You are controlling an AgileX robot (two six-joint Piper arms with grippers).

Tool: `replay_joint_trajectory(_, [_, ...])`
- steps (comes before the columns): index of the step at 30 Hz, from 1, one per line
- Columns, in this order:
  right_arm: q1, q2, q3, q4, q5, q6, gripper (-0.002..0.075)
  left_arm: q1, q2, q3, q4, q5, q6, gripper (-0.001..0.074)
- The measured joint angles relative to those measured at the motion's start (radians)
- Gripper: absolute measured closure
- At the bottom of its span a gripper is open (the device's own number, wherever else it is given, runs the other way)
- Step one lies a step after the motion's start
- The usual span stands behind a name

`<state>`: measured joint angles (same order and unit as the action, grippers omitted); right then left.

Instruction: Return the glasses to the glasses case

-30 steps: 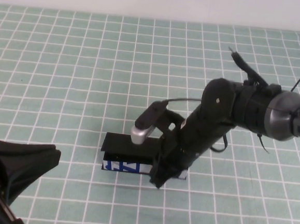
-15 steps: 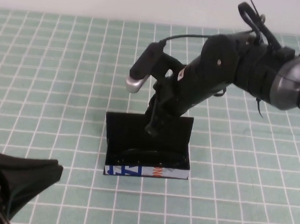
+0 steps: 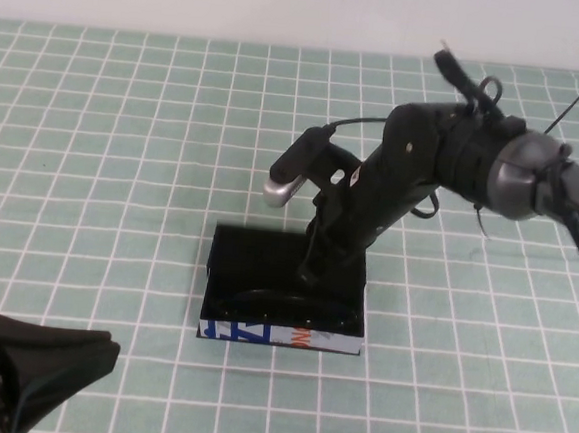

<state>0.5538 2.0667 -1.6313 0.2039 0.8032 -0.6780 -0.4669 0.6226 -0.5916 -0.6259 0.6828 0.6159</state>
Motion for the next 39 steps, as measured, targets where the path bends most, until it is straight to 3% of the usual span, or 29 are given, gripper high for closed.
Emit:
replay_joint_trajectory(5, [0.0, -0.082, 0.0, -0.001, 0.04, -0.055, 0.0717, 0.0, 0.0, 0.0, 0.002, 0.0, -0.002, 0.0737])
replay_joint_trajectory(11, [0.0, -0.166, -0.005, 0.055, 0.297, -0.277, 0.0637, 0.0, 0.0, 0.0, 0.002, 0.01, -0.004, 0.0737])
replay_joint_trajectory(22, [0.006, -0.168, 0.058, 0.051, 0.342, -0.348, 0.0494, 0.0, 0.0, 0.0, 0.017, 0.027, -0.004, 0.0737])
replay_joint_trajectory(39, [0.008, -0.146, 0.139, 0.06, 0.259, -0.458, 0.0481, 0.0, 0.0, 0.0, 0.084, 0.027, -0.004, 0.0737])
